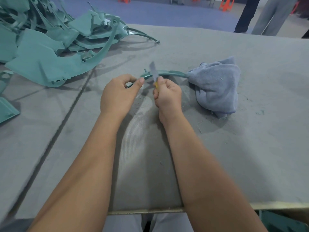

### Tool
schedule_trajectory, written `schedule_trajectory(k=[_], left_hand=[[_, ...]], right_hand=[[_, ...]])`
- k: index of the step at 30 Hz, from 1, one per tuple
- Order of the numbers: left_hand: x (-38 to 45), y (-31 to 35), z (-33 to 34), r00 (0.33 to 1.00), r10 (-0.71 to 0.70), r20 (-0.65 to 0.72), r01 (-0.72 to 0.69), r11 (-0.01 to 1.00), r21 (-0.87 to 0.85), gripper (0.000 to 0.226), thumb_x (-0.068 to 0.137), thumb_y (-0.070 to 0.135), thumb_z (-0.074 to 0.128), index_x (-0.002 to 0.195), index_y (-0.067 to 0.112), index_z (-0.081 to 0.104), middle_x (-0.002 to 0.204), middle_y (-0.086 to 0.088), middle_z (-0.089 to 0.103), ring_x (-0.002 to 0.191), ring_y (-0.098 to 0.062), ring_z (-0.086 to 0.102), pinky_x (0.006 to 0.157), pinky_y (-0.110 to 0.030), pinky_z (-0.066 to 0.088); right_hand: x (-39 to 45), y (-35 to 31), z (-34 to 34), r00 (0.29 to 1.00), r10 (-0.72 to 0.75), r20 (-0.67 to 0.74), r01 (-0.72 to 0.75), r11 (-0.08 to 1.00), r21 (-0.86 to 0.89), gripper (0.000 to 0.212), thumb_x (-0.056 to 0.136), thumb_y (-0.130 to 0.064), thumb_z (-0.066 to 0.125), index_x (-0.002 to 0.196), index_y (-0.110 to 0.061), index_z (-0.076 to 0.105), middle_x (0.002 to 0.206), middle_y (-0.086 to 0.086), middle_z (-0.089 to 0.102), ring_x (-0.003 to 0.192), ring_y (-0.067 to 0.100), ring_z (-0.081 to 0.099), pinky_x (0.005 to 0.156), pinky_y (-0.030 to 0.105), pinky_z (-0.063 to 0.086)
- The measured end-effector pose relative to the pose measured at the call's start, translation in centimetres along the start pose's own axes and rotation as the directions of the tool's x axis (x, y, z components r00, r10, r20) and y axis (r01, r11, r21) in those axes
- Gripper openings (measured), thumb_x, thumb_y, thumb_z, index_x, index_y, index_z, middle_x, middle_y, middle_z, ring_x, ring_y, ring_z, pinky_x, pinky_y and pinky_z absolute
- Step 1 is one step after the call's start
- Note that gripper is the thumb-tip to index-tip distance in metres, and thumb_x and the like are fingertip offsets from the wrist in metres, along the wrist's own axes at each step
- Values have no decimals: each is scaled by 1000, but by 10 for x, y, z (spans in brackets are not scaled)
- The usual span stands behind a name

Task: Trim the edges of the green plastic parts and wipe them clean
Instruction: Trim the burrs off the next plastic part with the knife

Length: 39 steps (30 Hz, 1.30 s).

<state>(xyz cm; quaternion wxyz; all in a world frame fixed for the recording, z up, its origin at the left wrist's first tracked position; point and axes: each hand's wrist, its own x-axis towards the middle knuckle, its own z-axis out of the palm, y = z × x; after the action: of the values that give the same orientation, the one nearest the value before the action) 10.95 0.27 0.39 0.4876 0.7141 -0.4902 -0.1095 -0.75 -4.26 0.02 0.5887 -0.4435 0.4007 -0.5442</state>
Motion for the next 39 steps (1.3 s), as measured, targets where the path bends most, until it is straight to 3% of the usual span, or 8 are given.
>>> schedule_trajectory(k=[3,11,17,22,25,31,34,39], left_hand=[[-4,3,1,1000,4,2,-4,1000,6,25,86,54,58,67,38,60,44,19,49,42,-1,42,47,-28,26],[-4,5,1,1000,-6,20,5,1000,28,26,90,52,55,69,36,58,49,29,51,47,4,44,49,-29,26],[-3,2,1,999,34,19,-34,999,37,27,90,52,55,77,31,63,53,9,51,51,-6,45,51,-29,32],[0,-5,-12,1000,14,-22,-13,999,30,33,92,52,52,86,23,68,49,13,49,50,-6,39,52,-31,29],[3,-16,-29,996,-7,-84,13,997,70,33,92,53,50,88,27,69,55,13,51,53,-3,44,53,-29,31],[2,-12,-27,989,80,-121,-42,956,289,41,101,42,41,87,12,65,66,-3,55,69,-28,52,58,-35,36],[4,-12,-24,982,124,-140,-66,930,360,39,103,33,37,90,7,63,74,-8,60,73,-31,53,60,-38,35],[0,-12,-17,980,142,-142,-82,930,359,34,104,32,35,96,11,61,61,10,40,64,-23,44,52,-32,23]], right_hand=[[5,1,-1,997,24,-79,-20,998,55,32,100,-17,46,70,-10,54,46,-1,42,36,5,32,37,16,27],[6,5,3,992,-22,-127,24,1000,16,33,100,-18,46,68,-12,52,49,-1,41,38,4,31,38,16,28],[4,7,5,990,-51,-129,54,998,22,32,100,-16,47,68,-12,52,48,-4,40,40,4,32,39,16,28],[10,2,1,970,-8,-243,50,985,165,32,102,-15,43,70,-12,50,55,2,39,40,5,31,37,16,25],[10,2,0,973,-17,-231,50,989,140,32,102,-16,43,70,-12,51,57,4,39,44,7,30,39,18,25],[5,-6,-6,980,52,-192,-10,976,216,21,95,-14,57,74,-17,52,56,0,50,44,8,34,40,17,27],[4,-7,-9,973,-77,-216,92,994,61,19,88,-9,65,73,-15,54,65,5,54,54,14,45,49,23,36],[6,-6,-14,937,-192,-293,170,981,-99,31,89,-15,63,61,-14,52,60,10,44,61,23,38,58,38,34]])
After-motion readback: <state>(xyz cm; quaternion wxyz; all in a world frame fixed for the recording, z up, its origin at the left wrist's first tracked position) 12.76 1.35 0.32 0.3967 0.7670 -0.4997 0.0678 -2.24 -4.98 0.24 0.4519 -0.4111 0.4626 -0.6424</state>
